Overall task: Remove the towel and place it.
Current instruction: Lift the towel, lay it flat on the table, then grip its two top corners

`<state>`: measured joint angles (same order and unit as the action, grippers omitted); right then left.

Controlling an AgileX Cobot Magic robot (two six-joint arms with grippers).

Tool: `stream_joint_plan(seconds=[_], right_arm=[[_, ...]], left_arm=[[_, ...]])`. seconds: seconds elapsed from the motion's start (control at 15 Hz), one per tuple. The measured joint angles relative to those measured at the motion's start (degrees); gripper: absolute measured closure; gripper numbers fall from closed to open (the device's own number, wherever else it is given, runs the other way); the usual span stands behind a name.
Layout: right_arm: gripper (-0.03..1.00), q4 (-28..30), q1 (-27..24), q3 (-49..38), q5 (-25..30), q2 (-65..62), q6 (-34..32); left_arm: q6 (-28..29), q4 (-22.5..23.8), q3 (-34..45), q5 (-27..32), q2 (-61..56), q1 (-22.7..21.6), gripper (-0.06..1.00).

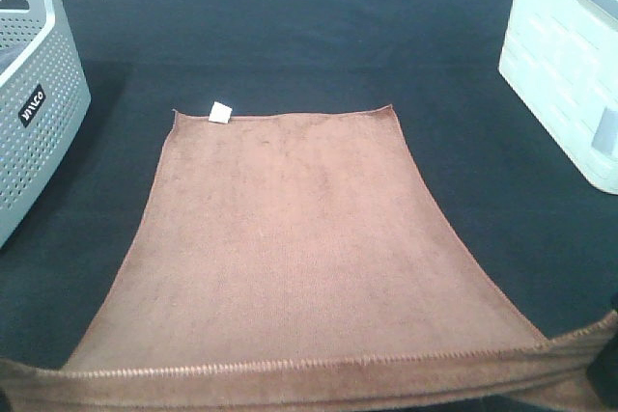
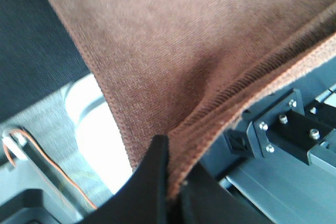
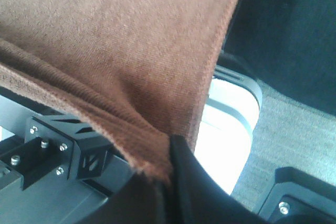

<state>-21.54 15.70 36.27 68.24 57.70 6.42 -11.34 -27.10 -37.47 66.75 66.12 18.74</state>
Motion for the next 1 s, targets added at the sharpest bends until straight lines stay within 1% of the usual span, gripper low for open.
stream_joint_plan(seconds=[0.2,0.6,0.67,0.8,0.87,1.0], right_arm=[[0.97,0.0,-0.1,-0.5,0.1,1.2,0.0],[0.97,0.1,-0.1,-0.4,0.0,16.2,3.2],[0.97,0.1,-0.1,0.1,-0.5,18.0,3.5],[0.97,-0.6,-0.2,0.5,-2.6,22.3,4.9],[0.97,-1.2,-0.2,0.5,-3.4,25.6,6.4],[0.97,-1.1,-0.2,0.5,-4.5,29.7,7.8]], left_arm=[[0.0,-0.4,0.0,0.3,2.8,0.0,0.94],[0.0,-0.8,0.0,0.3,12.2,-0.1,0.94],[0.0,-0.6,-0.1,0.3,13.5,0.8,0.94],[0.2,1.5,-0.9,0.3,17.4,5.6,0.94],[1.1,3.3,-2.3,0.4,20.9,8.9,0.94],[1.8,4.6,-5.2,0.5,26.3,12.3,0.94]])
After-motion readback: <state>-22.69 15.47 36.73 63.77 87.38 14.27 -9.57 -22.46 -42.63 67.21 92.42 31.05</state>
